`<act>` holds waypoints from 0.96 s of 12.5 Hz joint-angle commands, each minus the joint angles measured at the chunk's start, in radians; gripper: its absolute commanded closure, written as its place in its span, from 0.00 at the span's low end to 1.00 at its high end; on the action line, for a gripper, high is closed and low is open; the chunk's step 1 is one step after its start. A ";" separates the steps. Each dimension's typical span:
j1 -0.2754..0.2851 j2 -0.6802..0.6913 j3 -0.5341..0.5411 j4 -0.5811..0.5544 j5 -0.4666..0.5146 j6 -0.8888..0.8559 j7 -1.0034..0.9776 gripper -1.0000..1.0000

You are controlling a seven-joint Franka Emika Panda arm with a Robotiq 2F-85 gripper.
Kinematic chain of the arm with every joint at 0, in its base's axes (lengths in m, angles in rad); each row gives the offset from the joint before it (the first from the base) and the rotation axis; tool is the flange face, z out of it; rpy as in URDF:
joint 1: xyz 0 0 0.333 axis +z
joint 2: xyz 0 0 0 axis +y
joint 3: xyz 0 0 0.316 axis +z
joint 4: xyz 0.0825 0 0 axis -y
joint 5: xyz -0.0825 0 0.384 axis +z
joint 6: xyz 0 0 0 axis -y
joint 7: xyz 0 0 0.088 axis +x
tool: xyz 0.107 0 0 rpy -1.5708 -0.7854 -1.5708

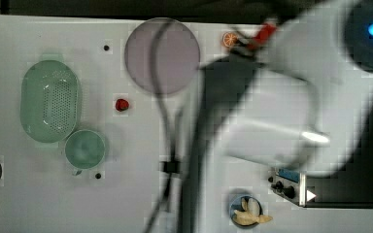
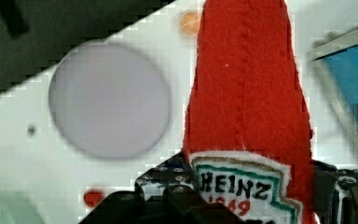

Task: Pick Ketchup from oven and place it on table.

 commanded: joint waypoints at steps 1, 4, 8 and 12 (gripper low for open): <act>0.056 0.016 0.013 -0.102 -0.012 -0.025 0.033 0.36; 0.080 0.009 0.050 -0.229 -0.051 0.054 0.152 0.36; 0.093 0.022 0.075 -0.406 -0.051 0.266 0.176 0.36; 0.087 0.083 0.057 -0.555 -0.051 0.425 0.176 0.36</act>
